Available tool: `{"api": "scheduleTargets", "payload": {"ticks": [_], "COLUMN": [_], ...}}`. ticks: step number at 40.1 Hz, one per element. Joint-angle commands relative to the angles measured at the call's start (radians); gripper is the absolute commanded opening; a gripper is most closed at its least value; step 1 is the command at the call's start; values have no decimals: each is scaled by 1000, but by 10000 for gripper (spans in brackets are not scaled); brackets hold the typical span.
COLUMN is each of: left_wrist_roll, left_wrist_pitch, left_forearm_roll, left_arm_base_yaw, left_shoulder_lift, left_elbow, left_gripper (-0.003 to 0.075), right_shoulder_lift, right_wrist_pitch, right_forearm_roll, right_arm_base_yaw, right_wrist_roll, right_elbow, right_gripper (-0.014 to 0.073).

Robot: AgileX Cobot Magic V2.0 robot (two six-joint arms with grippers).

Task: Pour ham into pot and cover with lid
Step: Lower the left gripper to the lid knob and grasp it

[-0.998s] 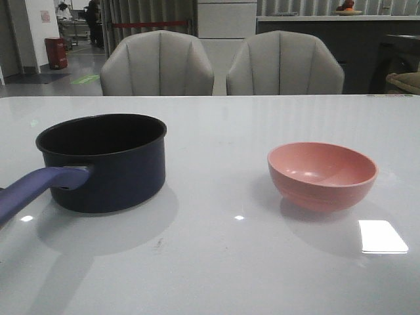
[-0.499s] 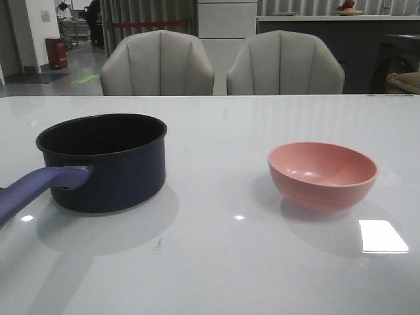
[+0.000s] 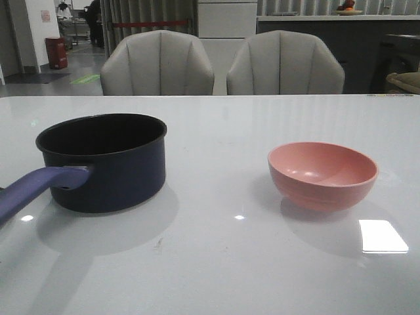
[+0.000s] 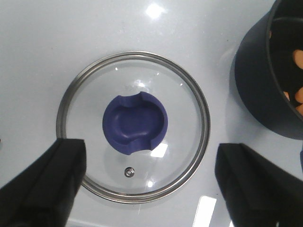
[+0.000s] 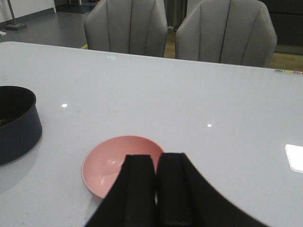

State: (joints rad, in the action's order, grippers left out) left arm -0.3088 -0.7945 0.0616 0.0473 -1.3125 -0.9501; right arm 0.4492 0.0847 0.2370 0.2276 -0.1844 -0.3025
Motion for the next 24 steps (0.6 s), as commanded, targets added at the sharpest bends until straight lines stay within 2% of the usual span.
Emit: {"api": "scheduleTargets", "payload": {"ticks": [1,10,24], "left_wrist_roll": [16,16,63], "left_wrist_pitch": [-19,-155,-165], "left_forearm_roll": [-32,-42,-91], "left_arm_base_yaw": [-23,-69,-69], "left_shoulder_lift": [-57,-215,-312], "left_elbow": [-81,-205,-249], "left_gripper": [586,585,585], "right_shoulder_lift": [5,5,5], "right_wrist_pitch": [-85,-85,-85], "right_forearm_roll": [-2,-2,-2], "right_arm_base_yaw": [1,1,1], "right_wrist_roll": [-10,-10,-10], "right_elbow": [-30,-30,-30], "right_gripper": [161,161,161]}}
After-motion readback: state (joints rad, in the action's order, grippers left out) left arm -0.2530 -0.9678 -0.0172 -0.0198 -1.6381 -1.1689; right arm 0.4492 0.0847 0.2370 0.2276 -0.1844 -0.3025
